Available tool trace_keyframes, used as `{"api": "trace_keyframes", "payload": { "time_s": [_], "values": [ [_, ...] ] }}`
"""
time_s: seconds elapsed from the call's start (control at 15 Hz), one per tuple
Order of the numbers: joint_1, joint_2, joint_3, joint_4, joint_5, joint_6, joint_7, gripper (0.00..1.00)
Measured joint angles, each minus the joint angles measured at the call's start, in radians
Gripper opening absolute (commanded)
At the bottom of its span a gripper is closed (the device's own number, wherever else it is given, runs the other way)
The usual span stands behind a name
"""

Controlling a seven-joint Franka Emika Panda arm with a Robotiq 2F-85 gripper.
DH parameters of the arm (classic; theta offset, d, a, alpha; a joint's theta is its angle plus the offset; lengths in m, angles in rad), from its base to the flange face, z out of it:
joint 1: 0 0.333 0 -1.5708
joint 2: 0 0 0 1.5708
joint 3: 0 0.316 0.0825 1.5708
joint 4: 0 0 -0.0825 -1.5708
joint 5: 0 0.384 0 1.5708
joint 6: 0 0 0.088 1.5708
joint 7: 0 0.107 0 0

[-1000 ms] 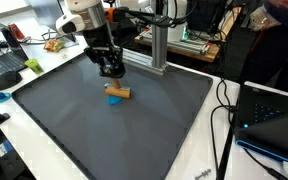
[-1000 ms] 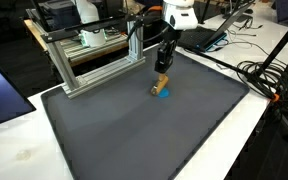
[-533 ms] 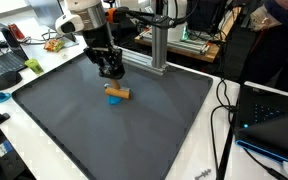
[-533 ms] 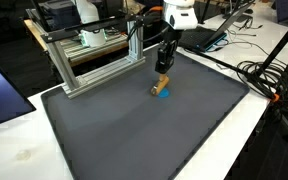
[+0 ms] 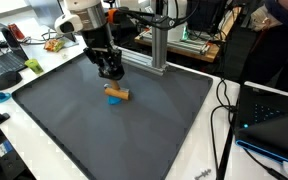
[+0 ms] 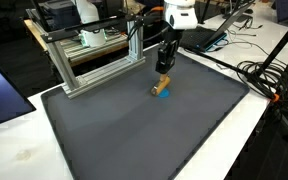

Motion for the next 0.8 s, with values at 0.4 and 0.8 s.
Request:
{"api": "trace_keyframes", "payload": {
  "time_s": [0.4, 0.8],
  "values": [
    [0.003, 0.009, 0.000, 0.014, 0.000, 0.009, 0.022, 0.22],
    [0.006, 0.026, 0.000, 0.039, 0.000, 0.020, 0.023, 0.22]
  ]
}}
